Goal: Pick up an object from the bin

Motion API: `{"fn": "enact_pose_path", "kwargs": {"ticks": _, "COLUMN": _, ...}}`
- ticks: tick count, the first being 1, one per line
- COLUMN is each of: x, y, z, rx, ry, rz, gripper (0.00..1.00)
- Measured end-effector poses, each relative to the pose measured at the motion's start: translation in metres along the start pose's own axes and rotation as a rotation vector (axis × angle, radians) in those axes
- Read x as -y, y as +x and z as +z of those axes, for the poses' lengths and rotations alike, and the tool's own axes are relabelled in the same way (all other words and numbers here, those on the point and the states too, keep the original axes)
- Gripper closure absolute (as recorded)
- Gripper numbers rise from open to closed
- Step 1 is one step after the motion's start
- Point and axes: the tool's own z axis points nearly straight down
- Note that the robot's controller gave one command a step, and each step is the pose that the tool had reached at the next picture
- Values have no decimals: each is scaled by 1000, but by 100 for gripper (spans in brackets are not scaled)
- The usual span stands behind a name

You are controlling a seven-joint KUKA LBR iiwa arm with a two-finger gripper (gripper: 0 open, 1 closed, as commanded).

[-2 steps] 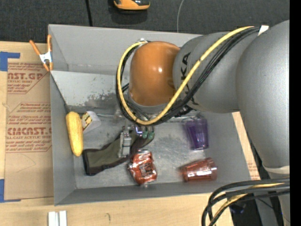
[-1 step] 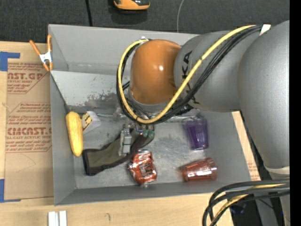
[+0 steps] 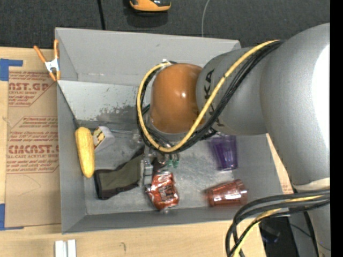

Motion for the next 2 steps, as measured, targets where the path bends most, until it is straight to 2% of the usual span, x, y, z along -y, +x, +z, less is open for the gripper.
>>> {"fn": "enact_pose_path", "kwargs": {"ticks": 1, "x": 31, "y": -10, "z": 50, "rx": -4, "ry": 0, "rz": -24, "gripper": 0}}
{"fn": "enact_pose_path", "kwargs": {"ticks": 2, "x": 20, "y": 2, "z": 56, "rx": -2, "ry": 1, "rz": -114, "gripper": 100}}
